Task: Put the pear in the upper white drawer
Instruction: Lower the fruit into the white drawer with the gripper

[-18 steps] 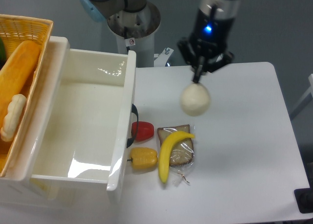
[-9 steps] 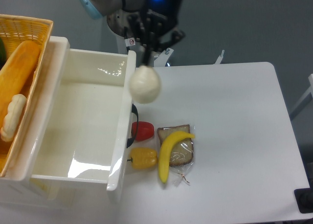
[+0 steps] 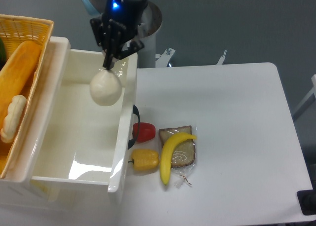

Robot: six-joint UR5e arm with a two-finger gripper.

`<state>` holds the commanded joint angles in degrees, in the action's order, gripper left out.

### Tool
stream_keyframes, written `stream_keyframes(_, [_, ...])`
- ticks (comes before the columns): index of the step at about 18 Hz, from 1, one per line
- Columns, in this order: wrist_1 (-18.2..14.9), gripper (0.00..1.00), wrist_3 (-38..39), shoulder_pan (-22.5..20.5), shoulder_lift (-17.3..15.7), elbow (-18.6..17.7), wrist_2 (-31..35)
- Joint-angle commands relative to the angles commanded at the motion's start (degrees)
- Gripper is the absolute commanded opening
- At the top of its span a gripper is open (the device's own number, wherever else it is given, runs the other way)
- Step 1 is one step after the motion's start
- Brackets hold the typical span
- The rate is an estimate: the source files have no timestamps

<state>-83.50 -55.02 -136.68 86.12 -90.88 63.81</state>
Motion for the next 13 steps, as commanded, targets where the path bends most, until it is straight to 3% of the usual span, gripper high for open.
stream_keyframes(13, [2.2,0.0,-0.09,4.92,7.74,0.18,2.45])
